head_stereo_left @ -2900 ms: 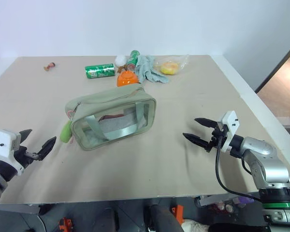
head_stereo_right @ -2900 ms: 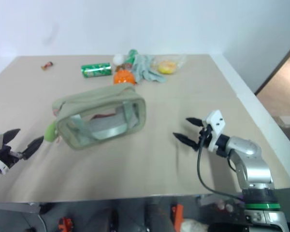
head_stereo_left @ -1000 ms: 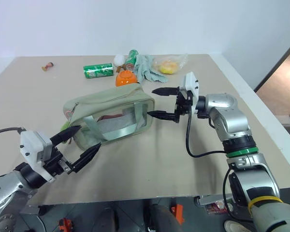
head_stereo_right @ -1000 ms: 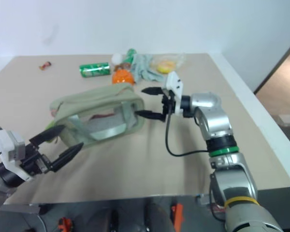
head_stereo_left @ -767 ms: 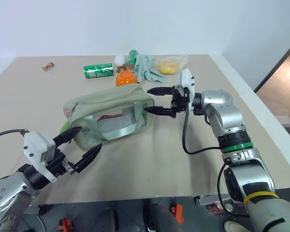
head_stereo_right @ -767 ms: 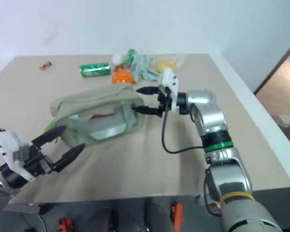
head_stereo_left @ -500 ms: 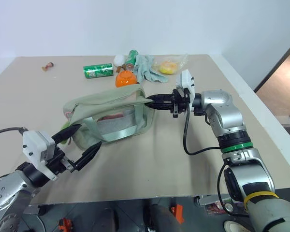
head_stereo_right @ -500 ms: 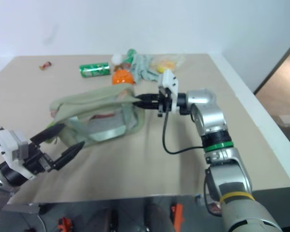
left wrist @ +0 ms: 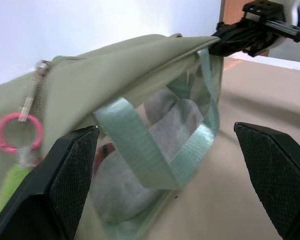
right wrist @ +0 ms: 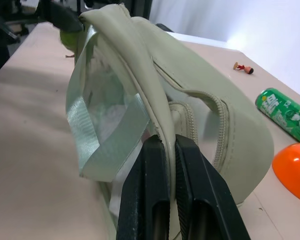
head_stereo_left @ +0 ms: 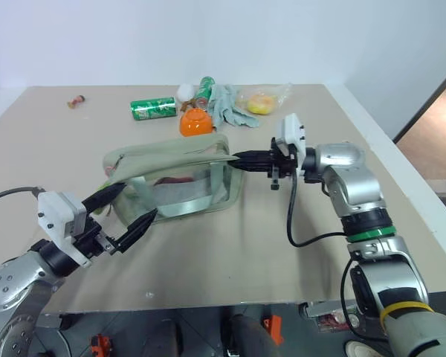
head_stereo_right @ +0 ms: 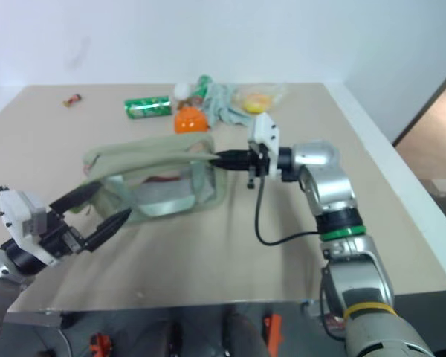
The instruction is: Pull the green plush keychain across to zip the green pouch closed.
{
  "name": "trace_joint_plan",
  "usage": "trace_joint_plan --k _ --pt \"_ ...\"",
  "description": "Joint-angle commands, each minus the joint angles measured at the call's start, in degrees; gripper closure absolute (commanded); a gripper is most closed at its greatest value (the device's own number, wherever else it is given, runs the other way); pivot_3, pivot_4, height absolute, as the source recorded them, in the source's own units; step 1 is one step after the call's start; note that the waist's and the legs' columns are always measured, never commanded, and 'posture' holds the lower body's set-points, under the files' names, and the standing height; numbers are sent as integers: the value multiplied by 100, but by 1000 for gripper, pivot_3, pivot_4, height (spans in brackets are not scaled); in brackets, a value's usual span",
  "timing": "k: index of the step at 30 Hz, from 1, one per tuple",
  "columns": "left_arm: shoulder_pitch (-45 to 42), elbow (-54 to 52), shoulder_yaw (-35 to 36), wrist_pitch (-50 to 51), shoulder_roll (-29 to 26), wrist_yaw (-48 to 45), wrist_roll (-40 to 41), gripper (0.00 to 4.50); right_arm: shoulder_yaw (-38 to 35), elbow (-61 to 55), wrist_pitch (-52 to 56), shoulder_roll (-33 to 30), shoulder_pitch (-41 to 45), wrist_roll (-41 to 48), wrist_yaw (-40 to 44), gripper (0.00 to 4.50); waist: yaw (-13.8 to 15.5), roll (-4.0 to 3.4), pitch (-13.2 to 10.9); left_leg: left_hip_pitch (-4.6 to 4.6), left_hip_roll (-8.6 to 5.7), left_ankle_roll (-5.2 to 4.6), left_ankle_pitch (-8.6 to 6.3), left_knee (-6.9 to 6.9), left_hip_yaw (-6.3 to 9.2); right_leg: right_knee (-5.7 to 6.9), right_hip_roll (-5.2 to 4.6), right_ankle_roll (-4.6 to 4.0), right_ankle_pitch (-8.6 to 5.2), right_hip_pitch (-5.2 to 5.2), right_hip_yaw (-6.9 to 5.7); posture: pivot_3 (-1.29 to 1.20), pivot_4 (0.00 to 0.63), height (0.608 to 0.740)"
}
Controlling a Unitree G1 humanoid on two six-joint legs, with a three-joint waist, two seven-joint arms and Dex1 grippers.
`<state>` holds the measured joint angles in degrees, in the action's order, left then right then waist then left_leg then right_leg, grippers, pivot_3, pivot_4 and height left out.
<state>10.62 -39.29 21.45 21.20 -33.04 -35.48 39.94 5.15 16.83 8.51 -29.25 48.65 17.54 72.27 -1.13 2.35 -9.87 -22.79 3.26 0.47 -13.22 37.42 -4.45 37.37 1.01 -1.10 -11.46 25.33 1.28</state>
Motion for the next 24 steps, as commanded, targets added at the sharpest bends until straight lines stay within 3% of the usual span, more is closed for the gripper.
trace_joint_plan --k 1,9,14,24 --pt "-102 -56 22 -56 -97 -42 15 0 -459 -764 311 -371 -139 281 -164 4475 3 0 0 -1 -4 0 0 1 0 0 -3 3 -2 0 -2 0 150 740" --pt "-517 277 -92 -73 -177 -133 -32 0 -1080 -2149 1376 -1281 -1051 785 -523 4475 0 0 0 0 -10 0 0 1 3 0 -7 7 -2 0 -1 0 150 740" --pt "-727 495 -141 -106 -244 -238 -81 0 -1249 -2377 1217 -1594 -1731 786 -480 4475 -8 0 0 4 -10 0 0 0 3 0 -1 6 -3 -2 0 0 150 740" --pt "-1053 803 -30 308 -421 -474 387 0 -1033 -2212 590 -1468 -1948 625 -560 4475 -7 0 0 5 -18 0 0 3 1 0 4 10 0 -3 2 0 150 740"
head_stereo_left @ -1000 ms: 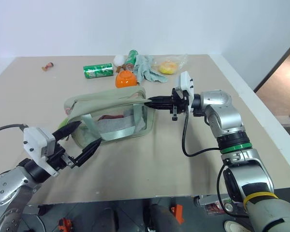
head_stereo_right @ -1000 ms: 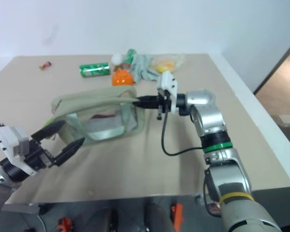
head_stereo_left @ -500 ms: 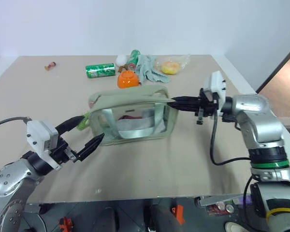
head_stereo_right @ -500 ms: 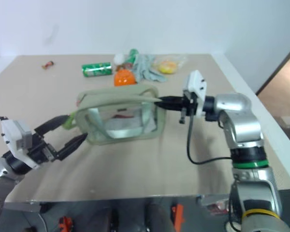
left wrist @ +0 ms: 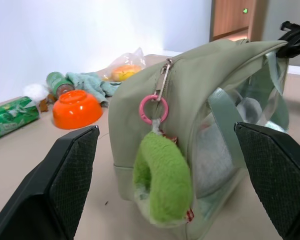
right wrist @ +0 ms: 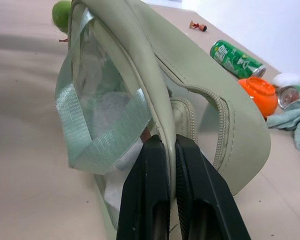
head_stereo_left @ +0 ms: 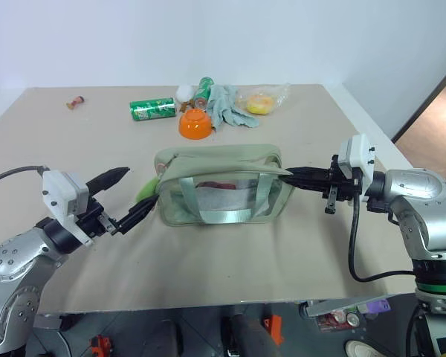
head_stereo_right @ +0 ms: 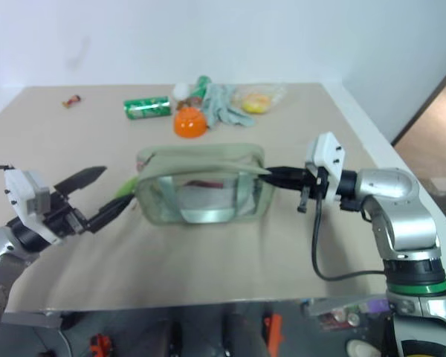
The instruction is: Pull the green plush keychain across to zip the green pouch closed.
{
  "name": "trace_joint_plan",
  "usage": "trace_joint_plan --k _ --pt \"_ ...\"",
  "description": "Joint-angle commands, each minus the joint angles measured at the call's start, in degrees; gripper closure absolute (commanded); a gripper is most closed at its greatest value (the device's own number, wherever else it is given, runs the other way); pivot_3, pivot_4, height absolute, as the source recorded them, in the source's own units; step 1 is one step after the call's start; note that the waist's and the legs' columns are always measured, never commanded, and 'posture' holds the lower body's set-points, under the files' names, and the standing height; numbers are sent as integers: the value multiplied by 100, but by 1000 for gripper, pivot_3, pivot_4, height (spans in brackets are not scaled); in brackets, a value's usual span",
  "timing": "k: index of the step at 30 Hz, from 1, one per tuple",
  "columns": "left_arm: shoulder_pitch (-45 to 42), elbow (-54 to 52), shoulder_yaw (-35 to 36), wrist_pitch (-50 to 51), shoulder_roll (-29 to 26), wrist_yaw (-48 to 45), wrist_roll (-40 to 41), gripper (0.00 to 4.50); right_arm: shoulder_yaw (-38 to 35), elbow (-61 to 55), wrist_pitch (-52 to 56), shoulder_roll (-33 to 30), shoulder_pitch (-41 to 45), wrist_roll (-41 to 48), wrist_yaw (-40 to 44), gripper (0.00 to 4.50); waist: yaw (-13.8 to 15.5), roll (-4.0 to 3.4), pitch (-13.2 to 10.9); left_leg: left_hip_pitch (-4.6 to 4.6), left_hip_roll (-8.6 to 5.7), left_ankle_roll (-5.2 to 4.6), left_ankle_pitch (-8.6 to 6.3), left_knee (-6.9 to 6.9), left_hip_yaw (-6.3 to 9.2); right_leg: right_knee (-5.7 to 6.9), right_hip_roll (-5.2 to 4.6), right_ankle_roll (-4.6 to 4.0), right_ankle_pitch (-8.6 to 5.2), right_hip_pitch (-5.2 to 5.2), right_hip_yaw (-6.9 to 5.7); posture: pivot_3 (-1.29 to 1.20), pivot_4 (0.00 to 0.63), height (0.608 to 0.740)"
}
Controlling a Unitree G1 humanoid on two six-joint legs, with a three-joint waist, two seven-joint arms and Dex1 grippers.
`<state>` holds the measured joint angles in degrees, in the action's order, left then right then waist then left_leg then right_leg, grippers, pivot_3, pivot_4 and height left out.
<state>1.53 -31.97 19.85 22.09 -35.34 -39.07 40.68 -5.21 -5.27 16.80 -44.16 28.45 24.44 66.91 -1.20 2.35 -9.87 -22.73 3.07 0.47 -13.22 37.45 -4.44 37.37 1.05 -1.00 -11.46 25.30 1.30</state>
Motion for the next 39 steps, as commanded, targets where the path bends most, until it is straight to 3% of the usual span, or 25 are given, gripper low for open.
trace_joint_plan --k 1,25,28,37,39 --pt "-178 140 164 328 -242 -137 411 0 42 50 -290 34 92 -83 10 4475 0 0 0 0 -1 0 0 0 0 0 1 0 0 0 0 0 150 740" --pt "-607 698 -395 509 -299 -5 -327 0 143 84 -406 111 131 -155 -110 4475 -8 0 0 4 1 0 0 -1 -1 0 -1 -1 1 -1 2 0 150 740" --pt "-655 738 -376 475 -288 -30 -363 682 154 69 -397 124 135 -154 -124 4500 -5 0 0 3 2 0 0 -2 0 0 0 -2 1 0 1 0 150 740" --pt "-623 850 -192 491 -300 -68 -337 3807 190 142 -415 122 170 -181 -109 4500 -7 0 0 4 3 0 0 -2 0 0 -1 -2 1 -1 2 0 150 740" --pt "-608 821 -207 544 -311 -66 -310 3807 202 160 -429 112 163 -197 -95 4500 -7 0 0 4 2 0 0 -2 0 0 -1 -2 1 -1 2 0 150 740"
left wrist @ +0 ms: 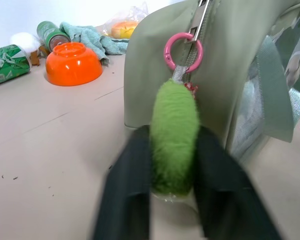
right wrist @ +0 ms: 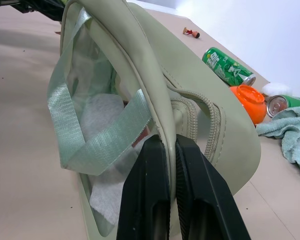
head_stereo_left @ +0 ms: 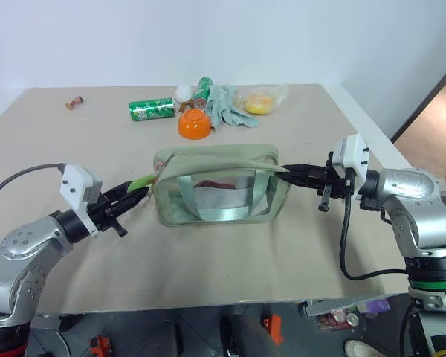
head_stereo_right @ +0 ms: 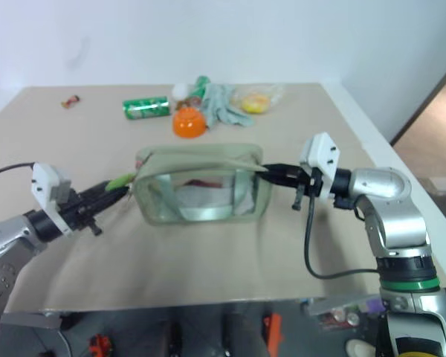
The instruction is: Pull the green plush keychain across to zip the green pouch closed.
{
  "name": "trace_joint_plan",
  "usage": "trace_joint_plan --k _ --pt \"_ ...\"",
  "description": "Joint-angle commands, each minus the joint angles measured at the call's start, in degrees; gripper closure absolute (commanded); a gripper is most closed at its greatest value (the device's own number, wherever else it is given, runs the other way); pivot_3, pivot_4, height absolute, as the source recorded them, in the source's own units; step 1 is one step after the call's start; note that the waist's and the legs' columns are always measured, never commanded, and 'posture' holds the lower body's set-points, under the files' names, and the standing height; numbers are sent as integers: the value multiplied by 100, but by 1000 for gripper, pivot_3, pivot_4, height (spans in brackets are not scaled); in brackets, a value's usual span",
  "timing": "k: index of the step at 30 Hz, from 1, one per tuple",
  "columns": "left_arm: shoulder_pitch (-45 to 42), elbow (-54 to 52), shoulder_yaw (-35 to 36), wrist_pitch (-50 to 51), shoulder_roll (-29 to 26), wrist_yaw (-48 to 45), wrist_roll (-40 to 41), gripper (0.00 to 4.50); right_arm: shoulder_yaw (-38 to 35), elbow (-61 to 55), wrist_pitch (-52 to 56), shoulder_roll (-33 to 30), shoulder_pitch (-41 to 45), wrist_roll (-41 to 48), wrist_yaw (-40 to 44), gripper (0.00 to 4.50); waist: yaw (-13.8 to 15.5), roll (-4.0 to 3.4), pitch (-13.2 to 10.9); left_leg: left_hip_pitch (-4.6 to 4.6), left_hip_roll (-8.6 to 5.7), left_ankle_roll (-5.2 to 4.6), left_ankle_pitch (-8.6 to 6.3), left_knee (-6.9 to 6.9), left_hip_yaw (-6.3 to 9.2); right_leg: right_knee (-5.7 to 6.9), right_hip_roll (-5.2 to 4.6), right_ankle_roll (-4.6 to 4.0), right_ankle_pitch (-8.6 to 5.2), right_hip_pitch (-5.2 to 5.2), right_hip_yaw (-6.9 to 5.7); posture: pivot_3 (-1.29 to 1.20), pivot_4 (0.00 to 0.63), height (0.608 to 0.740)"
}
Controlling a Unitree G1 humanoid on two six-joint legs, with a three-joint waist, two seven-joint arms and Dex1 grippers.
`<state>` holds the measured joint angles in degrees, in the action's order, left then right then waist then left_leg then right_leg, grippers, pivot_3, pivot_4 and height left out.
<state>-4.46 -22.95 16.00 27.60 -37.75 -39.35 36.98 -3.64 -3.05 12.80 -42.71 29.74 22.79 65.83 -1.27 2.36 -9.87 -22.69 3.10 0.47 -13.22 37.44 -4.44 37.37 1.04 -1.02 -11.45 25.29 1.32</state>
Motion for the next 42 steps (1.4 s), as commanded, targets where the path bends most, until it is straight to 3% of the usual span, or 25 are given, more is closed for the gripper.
trace_joint_plan --k 1,7,10,21,31,42 --pt "2 -93 167 11 -85 -46 61 3807 48 -60 -27 -32 35 -34 14 4500 0 0 0 0 0 0 0 0 0 0 0 0 0 0 0 0 150 740" --pt "-40 57 80 -218 -44 -60 -215 3807 71 -45 -20 -47 44 -42 25 4500 -3 0 0 2 1 0 0 0 0 0 2 0 0 -1 1 0 150 740" --pt "-121 120 60 -351 -10 -113 -265 4442 72 -21 -40 -61 47 -48 37 4500 -4 0 0 3 4 0 0 0 0 0 4 -2 1 -1 0 0 150 740" --pt "-774 -63 380 -143 -248 -306 309 4442 95 136 -91 -52 234 -54 89 4500 -3 0 0 3 3 0 0 0 -1 0 5 -2 2 -1 0 0 150 740" --pt "-1576 -219 -74 27 -528 -557 318 4442 138 312 -201 -37 361 -97 177 4500 1 0 0 -1 -6 0 0 0 -2 0 9 3 2 -1 4 0 150 740" --pt "-2340 1 -597 -111 -459 -807 61 4442 104 321 -194 -71 351 -83 191 4500 -3 0 0 0 -7 1 1 1 -2 0 16 6 4 -2 9 0 150 740"
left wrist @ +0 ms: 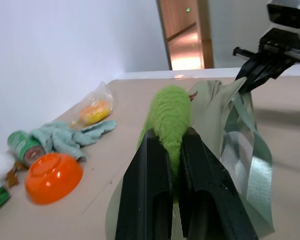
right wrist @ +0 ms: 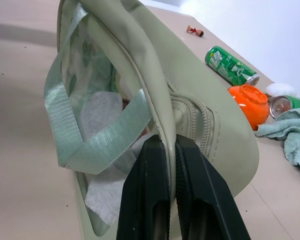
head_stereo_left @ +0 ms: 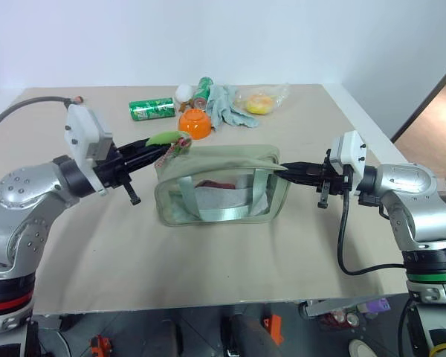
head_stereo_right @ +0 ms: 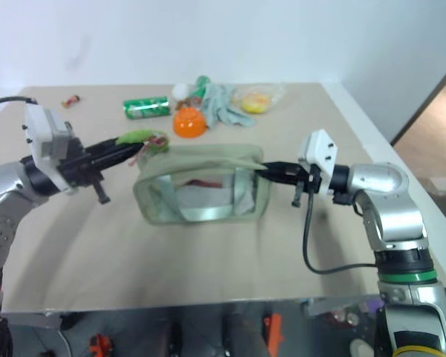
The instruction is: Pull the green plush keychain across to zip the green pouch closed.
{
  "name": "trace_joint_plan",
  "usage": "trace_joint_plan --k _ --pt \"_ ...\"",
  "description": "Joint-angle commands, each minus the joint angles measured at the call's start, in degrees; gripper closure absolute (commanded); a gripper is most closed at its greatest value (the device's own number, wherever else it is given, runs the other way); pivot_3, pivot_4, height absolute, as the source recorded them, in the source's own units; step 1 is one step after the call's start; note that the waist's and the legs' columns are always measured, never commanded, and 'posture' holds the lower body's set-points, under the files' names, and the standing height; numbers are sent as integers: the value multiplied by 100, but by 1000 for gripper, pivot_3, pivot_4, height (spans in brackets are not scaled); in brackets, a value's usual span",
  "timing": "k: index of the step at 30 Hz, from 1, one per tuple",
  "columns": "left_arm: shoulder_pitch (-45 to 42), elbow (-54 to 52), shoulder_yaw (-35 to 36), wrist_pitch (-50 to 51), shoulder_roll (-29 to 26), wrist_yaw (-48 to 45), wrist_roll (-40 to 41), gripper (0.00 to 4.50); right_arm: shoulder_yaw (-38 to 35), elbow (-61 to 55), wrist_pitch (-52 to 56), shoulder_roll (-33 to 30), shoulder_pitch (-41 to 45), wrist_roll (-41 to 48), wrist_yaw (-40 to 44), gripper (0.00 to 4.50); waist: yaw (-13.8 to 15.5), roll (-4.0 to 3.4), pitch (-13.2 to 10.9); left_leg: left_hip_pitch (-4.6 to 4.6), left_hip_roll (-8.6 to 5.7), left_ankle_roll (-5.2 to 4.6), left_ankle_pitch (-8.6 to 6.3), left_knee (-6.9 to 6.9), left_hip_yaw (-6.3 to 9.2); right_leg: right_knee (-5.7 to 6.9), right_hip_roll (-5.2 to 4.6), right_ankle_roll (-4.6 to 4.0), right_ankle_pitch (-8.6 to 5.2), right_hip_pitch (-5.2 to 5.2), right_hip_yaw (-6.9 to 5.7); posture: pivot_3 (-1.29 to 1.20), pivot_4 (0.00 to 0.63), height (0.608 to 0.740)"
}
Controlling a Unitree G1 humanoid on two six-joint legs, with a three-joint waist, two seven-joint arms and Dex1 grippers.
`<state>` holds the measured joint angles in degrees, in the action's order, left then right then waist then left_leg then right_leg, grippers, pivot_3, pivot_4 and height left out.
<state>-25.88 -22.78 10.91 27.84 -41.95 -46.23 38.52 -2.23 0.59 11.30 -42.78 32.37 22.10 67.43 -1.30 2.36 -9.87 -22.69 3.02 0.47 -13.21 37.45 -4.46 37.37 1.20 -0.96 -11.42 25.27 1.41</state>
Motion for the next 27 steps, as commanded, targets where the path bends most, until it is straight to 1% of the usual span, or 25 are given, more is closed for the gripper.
trace_joint_plan --k 1,4,9,15,16,18,27 --pt "-247 -6 -173 -169 -37 -171 -161 4442 -35 -46 -45 -62 88 -14 30 4500 4 0 0 0 0 0 0 0 0 0 1 0 0 0 0 0 150 740" --pt "-363 32 -404 -217 -58 -310 -347 4442 -20 -37 -63 -48 97 -24 27 4500 3 0 0 0 -3 0 0 0 -1 0 1 1 0 0 3 0 150 740" --pt "-487 67 -574 -260 -118 -426 -618 4442 -13 -23 -88 -35 98 -30 24 4500 3 0 0 0 -3 0 0 0 0 0 1 3 1 0 3 0 150 740" --pt "-740 252 -553 -295 -167 -581 -741 4442 4 -24 -97 -8 101 -32 11 4500 3 0 0 0 -3 0 0 0 0 0 3 3 1 0 3 0 150 740" --pt "-783 289 -545 -311 -173 -590 -764 3924 8 -19 -97 -2 106 -32 10 4500 3 0 0 0 -3 0 0 0 0 0 3 3 1 0 3 0 150 740" --pt "-847 355 -539 -339 -214 -650 -805 3485 16 -9 -99 4 117 -35 11 4500 3 0 0 0 -3 0 0 0 0 0 3 3 1 0 4 0 150 740" --pt "-847 486 -387 -351 -501 -1026 -786 377 50 62 -127 31 172 -68 20 4500 0 0 0 0 -2 0 0 1 -1 0 5 3 2 0 4 0 150 740"
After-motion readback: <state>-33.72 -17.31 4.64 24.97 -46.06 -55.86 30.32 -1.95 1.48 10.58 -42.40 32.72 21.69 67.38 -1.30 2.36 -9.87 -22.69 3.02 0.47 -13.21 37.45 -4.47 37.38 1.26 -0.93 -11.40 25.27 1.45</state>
